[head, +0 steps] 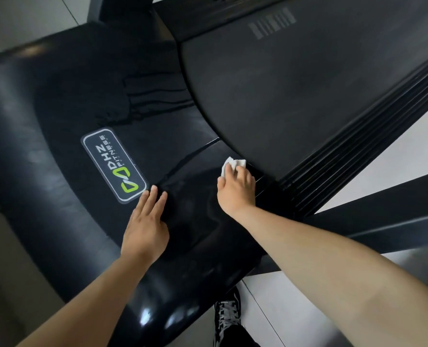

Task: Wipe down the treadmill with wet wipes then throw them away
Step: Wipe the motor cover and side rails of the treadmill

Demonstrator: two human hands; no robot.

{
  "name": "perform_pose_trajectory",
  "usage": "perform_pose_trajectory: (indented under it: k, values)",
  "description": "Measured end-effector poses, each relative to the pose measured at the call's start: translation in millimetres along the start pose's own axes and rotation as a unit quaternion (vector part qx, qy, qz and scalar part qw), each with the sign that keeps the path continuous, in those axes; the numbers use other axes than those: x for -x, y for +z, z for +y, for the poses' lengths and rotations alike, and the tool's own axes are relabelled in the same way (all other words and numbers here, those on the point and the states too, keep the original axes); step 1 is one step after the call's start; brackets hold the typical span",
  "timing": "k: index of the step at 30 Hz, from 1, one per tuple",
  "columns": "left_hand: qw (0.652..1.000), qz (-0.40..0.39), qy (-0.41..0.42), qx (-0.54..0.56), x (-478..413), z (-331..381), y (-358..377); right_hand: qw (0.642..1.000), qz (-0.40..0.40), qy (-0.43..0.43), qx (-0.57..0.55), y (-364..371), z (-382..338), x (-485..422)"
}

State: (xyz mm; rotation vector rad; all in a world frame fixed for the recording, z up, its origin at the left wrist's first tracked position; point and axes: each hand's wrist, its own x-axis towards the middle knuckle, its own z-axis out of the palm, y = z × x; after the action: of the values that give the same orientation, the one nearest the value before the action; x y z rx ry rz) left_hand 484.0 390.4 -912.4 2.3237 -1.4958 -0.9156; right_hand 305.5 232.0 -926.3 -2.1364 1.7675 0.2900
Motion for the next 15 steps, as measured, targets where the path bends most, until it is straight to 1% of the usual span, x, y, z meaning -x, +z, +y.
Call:
perform_pose_trajectory:
  k: [3, 6, 8, 11, 13, 15]
  values:
    - [1.000, -0.001, 0.006, -0.004, 0.4, 0.5, -0.5, 0.999, -0.022, -0.013, -0.029, 6.2, -12.1, 14.6]
    - [1.000, -0.017, 0.006, -0.017, 3.0, 1.2, -5.0, 0.993, -0.032, -0.084, -0.074, 15.0, -28.4, 50.2]
    - [0.999, -0.012, -0.022, -0.025, 13.3, 2.4, -8.5, 0.984, -0.040, -0.147, -0.092, 21.8, -39.2, 71.6]
    - [0.995, 0.016, -0.094, -0.033, 42.2, -4.6, -11.5, 0.963, -0.072, -0.232, -0.116, 31.7, -56.0, 100.2]
    - [0.992, 0.034, -0.117, -0.024, 61.1, -13.5, -9.9, 0.947, -0.104, -0.289, -0.092, 33.7, -63.0, 117.1]
    - [0.992, 0.039, -0.119, -0.015, 76.6, -23.7, -5.9, 0.937, -0.111, -0.329, -0.045, 32.8, -64.4, 125.8]
